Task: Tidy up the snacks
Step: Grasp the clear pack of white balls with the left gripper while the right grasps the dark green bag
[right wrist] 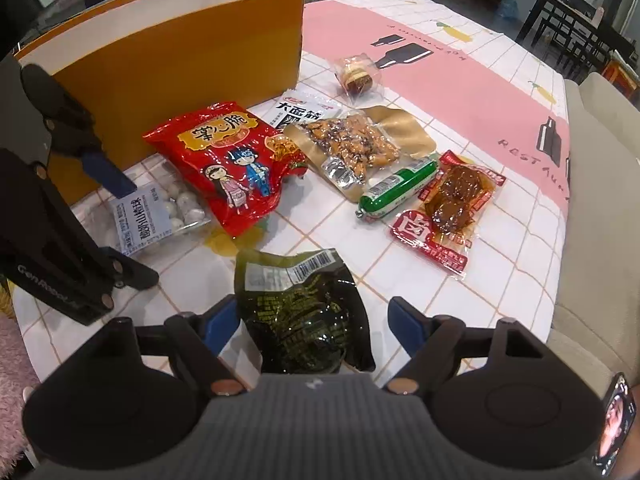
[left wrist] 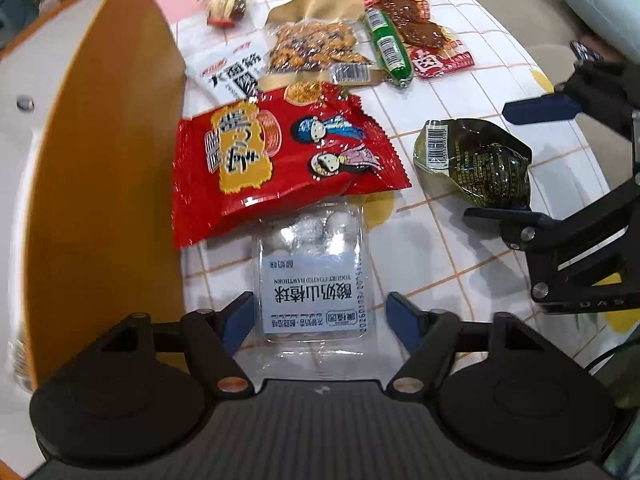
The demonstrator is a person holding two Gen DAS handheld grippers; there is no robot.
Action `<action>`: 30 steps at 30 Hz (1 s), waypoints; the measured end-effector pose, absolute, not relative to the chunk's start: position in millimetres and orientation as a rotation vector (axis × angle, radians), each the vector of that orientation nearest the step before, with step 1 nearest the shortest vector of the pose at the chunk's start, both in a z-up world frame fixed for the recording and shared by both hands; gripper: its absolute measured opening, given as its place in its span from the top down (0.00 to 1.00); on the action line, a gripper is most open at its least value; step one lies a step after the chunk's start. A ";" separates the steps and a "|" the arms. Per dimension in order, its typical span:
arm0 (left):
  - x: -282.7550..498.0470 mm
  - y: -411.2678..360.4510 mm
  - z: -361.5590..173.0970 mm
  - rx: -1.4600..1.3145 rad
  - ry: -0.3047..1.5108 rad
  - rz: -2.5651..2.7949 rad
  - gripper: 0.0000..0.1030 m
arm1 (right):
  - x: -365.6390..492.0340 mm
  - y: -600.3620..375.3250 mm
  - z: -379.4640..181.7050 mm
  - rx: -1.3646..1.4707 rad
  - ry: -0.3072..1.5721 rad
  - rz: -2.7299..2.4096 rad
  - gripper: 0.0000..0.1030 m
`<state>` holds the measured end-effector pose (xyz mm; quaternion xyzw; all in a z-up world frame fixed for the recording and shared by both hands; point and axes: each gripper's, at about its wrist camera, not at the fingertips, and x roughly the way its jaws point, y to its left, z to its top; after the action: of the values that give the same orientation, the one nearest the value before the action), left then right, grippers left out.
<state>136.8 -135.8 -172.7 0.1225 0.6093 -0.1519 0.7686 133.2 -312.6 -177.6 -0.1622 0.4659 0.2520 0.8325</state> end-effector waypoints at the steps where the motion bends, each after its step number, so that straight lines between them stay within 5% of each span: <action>1: 135.8 -133.6 -171.6 0.244 1.307 -0.340 0.29 | 134.6 -312.4 -178.7 -0.339 0.997 0.534 0.26; 9: 123.2 -136.5 -168.3 0.235 1.260 -0.429 0.25 | 127.1 -320.1 -172.6 -0.257 1.038 0.572 0.31; 18: 129.3 -145.1 -172.2 0.223 1.292 -0.326 0.19 | 135.1 -313.1 -181.0 -0.353 0.985 0.551 0.23; 21: 128.6 -148.2 -172.3 0.228 1.294 -0.306 0.20 | 139.9 -316.1 -184.5 -0.321 1.013 0.554 0.29; 25: 128.3 -151.9 -170.5 0.240 1.288 -0.309 0.34 | 140.2 -314.5 -186.5 -0.290 1.041 0.558 0.35; 30: 125.2 -151.2 -169.2 0.234 1.279 -0.305 0.35 | 139.6 -316.1 -181.4 -0.249 1.043 0.539 0.48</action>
<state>125.2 -151.2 -169.2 0.1087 0.5932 -0.1413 0.7851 139.6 -316.1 -181.4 -0.1171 0.4910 0.2535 0.8252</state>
